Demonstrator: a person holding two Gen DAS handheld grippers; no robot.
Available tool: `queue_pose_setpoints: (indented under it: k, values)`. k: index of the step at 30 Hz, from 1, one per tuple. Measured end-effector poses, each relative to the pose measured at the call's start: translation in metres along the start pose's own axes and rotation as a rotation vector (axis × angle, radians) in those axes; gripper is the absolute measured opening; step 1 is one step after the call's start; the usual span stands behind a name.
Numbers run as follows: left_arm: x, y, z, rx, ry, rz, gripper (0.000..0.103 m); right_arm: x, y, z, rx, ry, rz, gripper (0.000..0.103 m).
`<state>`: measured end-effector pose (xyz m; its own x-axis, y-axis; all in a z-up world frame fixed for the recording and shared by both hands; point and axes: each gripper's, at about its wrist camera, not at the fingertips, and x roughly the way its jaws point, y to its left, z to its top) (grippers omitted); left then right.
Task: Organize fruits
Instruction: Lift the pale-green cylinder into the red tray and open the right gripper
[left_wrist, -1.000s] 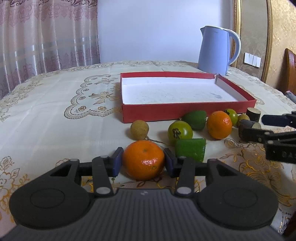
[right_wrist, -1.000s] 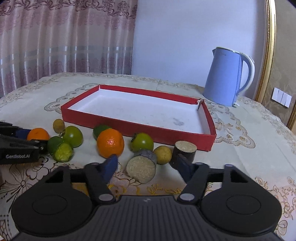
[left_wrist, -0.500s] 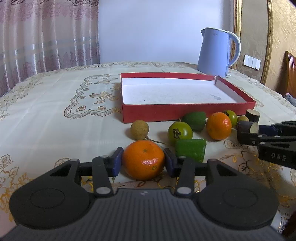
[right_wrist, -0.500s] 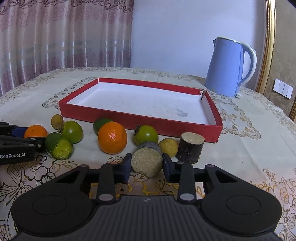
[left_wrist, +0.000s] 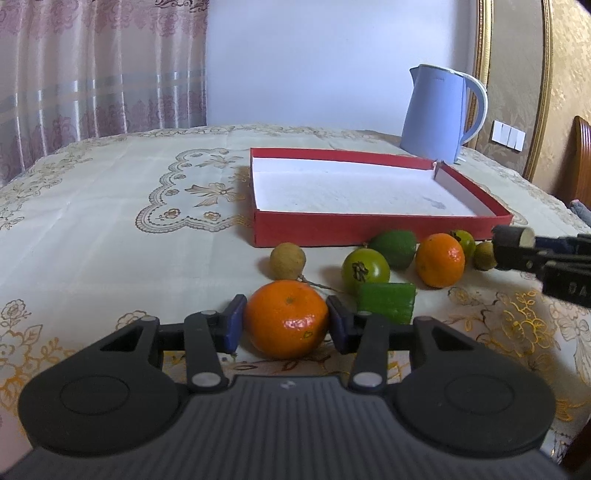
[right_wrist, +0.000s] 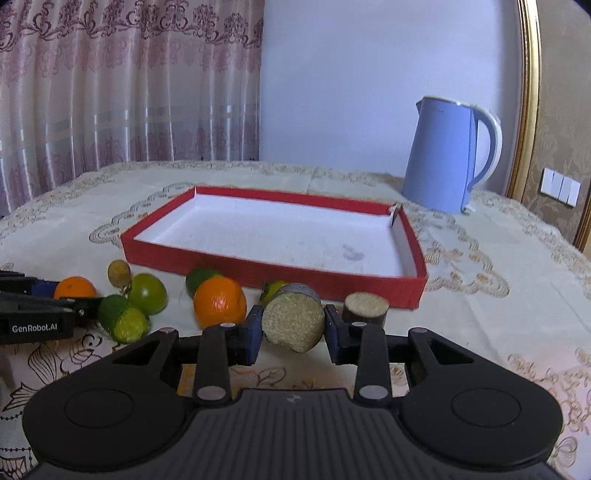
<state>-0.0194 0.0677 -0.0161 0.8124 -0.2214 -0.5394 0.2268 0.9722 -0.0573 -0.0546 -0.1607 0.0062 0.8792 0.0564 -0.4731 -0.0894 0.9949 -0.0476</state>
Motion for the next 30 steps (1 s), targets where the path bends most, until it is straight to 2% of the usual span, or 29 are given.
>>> queue_pose_setpoints:
  k: [11,20,24,30]
  values:
    - [-0.008,0.005,0.006,-0.026,-0.026,-0.004,0.042,0.000,-0.008,0.017,-0.021,-0.062,-0.033,0.033]
    - [-0.010,0.009,0.008,-0.035,-0.027,-0.009,0.042,0.018,-0.014,0.033,-0.026,-0.087,-0.063,0.033]
    - [-0.009,0.008,0.007,-0.033,-0.024,-0.009,0.042,0.049,-0.025,0.047,-0.001,-0.053,-0.087,0.033]
    - [-0.007,0.007,0.007,-0.029,-0.013,-0.011,0.042,0.102,-0.045,0.053,0.047,0.066,-0.074,0.033]
